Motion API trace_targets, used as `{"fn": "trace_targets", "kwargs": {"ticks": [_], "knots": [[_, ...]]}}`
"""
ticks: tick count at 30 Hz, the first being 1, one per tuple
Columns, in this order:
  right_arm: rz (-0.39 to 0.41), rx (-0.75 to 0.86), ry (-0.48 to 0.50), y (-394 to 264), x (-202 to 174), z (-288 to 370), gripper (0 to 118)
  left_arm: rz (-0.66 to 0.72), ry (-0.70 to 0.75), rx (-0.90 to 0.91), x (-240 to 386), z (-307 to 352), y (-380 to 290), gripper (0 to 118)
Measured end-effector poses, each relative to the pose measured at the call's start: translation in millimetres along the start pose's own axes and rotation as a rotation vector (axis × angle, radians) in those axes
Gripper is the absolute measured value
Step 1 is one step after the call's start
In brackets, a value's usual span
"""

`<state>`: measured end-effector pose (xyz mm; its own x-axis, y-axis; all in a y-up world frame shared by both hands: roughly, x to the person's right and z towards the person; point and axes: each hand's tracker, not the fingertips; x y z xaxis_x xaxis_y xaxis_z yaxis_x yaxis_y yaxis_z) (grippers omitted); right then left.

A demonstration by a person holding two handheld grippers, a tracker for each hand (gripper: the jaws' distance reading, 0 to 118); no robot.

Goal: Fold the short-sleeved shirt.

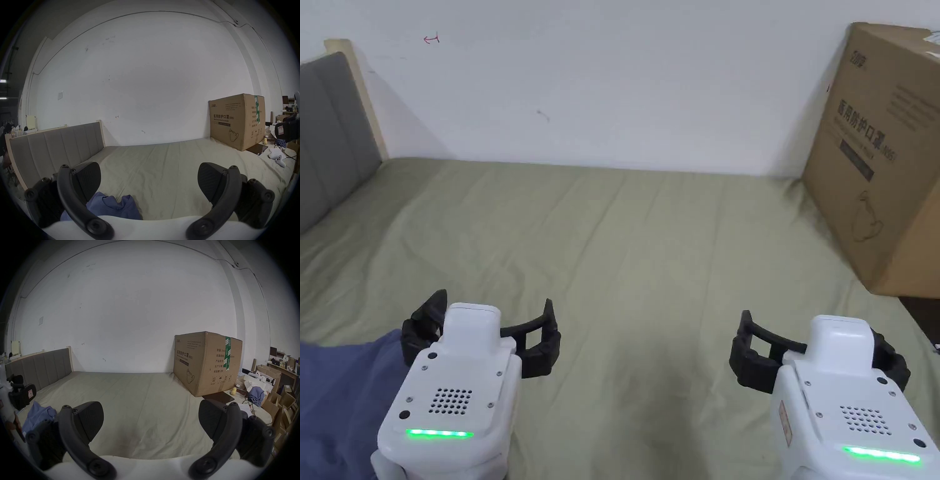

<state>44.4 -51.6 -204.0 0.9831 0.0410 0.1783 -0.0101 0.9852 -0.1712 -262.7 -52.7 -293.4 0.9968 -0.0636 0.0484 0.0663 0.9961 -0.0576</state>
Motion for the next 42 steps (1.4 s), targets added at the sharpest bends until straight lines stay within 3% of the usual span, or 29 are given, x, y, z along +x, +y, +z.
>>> {"fn": "trace_targets", "kwargs": {"ticks": [37, 38, 39, 41, 42], "knots": [[0.024, 0.014, 0.018, 10.1, -4.5, 4.5, 112, 0.012, -0.005, -0.024, -3.0, -3.3, 5.2, 116], [0.027, 0.014, 0.01, 10.8, -5.1, 5.2, 107, 0.027, -0.022, -0.034, -3.5, -3.3, 6.6, 110], [0.026, 0.015, 0.004, 11.7, -5.5, 6.0, 91, 0.032, -0.023, -0.036, -3.1, -2.2, 7.7, 85], [0.02, 0.016, -0.002, 12.7, -5.1, 6.2, 44, 0.036, -0.022, -0.03, -1.5, -1.7, 7.6, 21], [0.019, 0.014, -0.006, 13.2, -5.0, 5.7, 11, 0.036, -0.019, -0.029, -0.4, -2.7, 7.4, 1]]}}
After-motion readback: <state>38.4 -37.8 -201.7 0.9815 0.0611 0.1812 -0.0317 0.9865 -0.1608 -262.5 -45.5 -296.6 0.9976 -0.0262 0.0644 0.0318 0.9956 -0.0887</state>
